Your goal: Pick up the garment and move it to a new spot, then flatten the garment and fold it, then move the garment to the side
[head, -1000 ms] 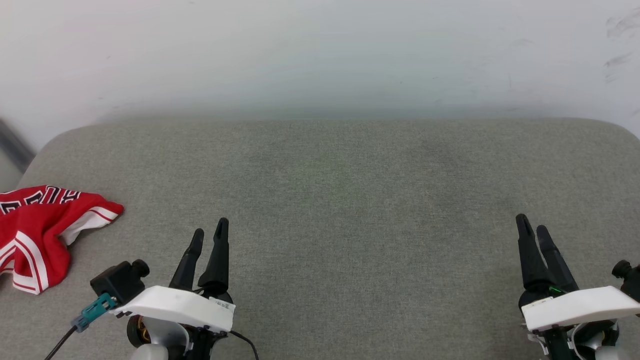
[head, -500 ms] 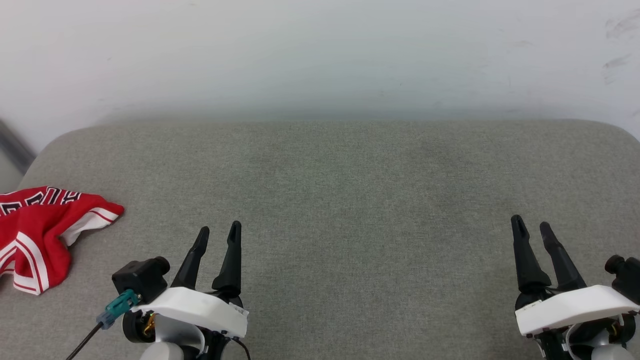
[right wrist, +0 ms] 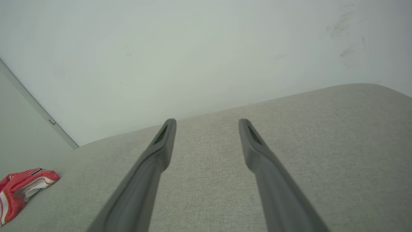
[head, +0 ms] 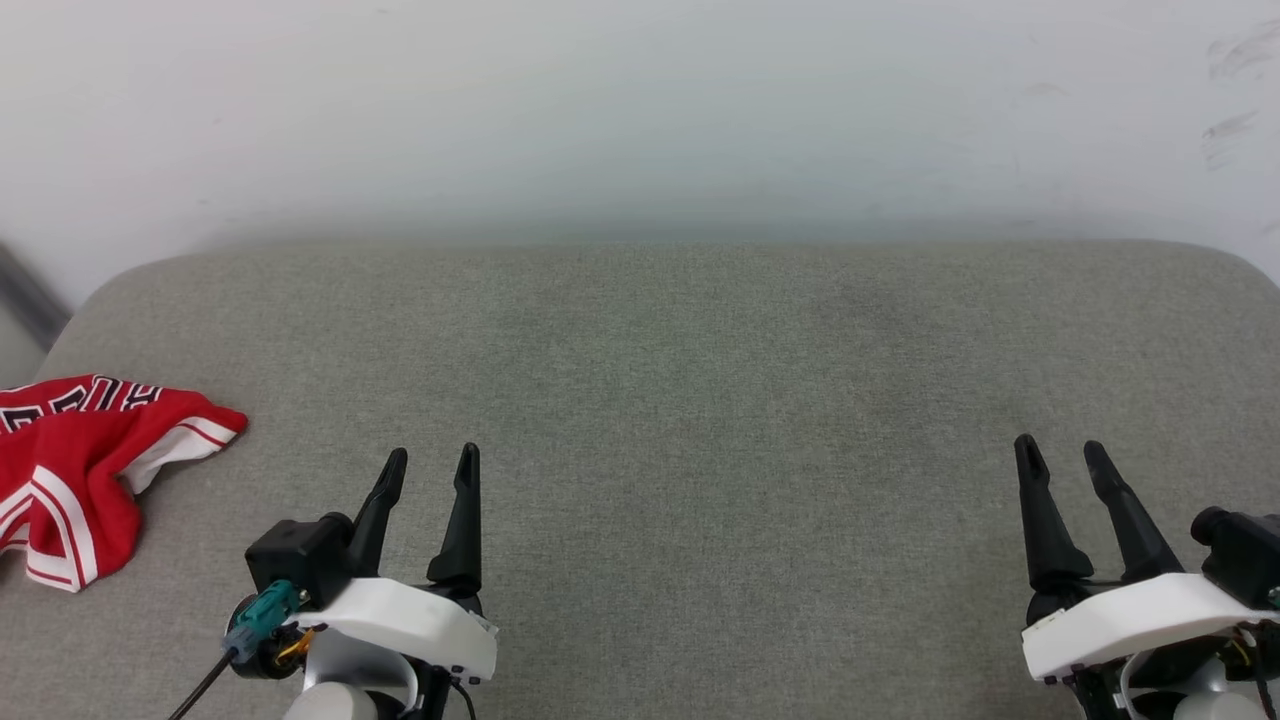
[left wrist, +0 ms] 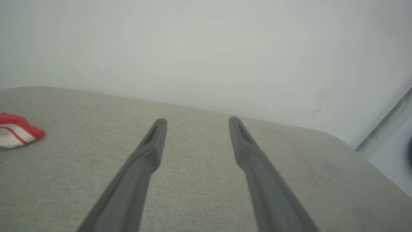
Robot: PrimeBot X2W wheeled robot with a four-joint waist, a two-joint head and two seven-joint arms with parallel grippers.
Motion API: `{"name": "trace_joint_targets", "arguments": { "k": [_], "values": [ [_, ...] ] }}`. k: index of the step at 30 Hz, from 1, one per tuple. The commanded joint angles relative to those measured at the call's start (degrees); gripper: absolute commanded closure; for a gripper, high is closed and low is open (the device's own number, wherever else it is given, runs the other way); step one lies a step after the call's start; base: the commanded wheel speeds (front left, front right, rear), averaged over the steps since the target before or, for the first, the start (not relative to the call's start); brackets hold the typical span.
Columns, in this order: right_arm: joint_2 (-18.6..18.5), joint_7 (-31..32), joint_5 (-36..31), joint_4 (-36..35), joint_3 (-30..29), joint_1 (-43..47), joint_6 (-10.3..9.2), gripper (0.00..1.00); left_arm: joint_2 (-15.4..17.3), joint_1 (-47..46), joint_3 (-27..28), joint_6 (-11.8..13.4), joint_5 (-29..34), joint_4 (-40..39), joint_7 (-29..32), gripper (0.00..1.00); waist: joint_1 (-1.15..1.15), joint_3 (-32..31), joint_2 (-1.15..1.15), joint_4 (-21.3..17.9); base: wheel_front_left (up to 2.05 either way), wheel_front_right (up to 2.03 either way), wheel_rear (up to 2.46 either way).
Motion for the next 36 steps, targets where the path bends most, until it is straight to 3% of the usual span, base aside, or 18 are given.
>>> {"name": "trace_joint_targets", "arguments": {
  "k": [1,18,36],
  "values": [
    [0.02,0.17,-1.88,-0.92,-0.06,0.04,0.0,0.0,0.51,-1.15,-0.42,0.46,1.72,-0.28,-0.59,0.0,0.0,0.0,0.0,-0.06,0.0,0.0,0.0],
    [0.05,-0.09,-12.79,-2.28,-0.1,0.99,0.0,0.0,0.32,-0.76,-0.96,1.28,9.93,1.34,-3.4,0.0,0.0,-0.1,0.0,-0.48,0.0,0.0,0.0],
    [0.07,-1.37,-18.31,-2.19,-0.23,0.9,-0.01,0.0,-0.95,-1.16,-0.36,0.66,15.84,4.81,-5.4,0.0,0.0,0.07,0.0,-0.36,0.0,0.0,0.0]
  ]
}}
